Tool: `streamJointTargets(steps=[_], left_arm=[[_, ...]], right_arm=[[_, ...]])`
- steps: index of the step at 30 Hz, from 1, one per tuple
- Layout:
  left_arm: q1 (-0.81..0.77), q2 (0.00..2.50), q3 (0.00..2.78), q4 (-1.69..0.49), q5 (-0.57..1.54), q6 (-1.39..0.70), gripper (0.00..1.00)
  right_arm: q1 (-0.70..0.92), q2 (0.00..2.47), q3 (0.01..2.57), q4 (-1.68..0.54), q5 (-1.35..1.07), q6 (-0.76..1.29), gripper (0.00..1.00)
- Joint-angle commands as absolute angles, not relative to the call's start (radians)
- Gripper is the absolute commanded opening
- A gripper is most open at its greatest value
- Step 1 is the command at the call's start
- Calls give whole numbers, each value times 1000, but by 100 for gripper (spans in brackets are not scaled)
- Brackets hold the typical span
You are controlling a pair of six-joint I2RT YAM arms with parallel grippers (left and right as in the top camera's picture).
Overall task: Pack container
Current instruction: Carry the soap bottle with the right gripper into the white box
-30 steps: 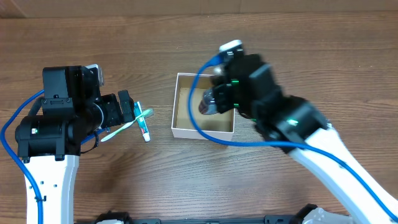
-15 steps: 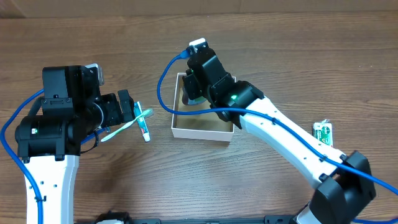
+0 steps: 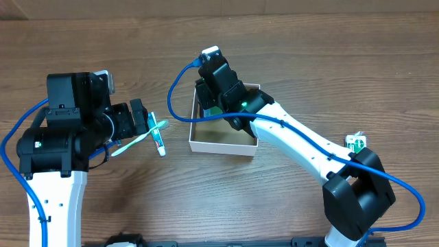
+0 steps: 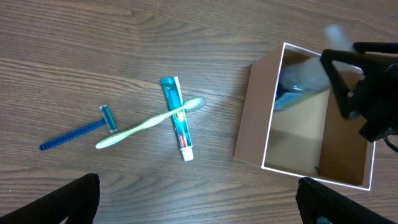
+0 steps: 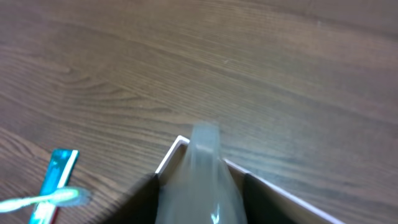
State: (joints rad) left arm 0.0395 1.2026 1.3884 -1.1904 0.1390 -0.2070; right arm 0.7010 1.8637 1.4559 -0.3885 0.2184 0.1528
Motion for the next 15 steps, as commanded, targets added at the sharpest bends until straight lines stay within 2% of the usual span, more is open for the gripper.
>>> streamJointTargets(steps=[1,3,12,15], left_arm=[[43,1202,1413,-1196,150,-191,100],[43,1203,1413,-1196,150,-191,100],[43,1202,1413,-1194,150,-191,100],[43,1203,1413,-1193,149,-191,100]], right_arm=[[700,1842,1482,-397,234,161,61],[700,1842,1482,-406,234,161,70],[700,1779,1483,-430,236,184,87],[698,1709,1483,-456,277,243,97]])
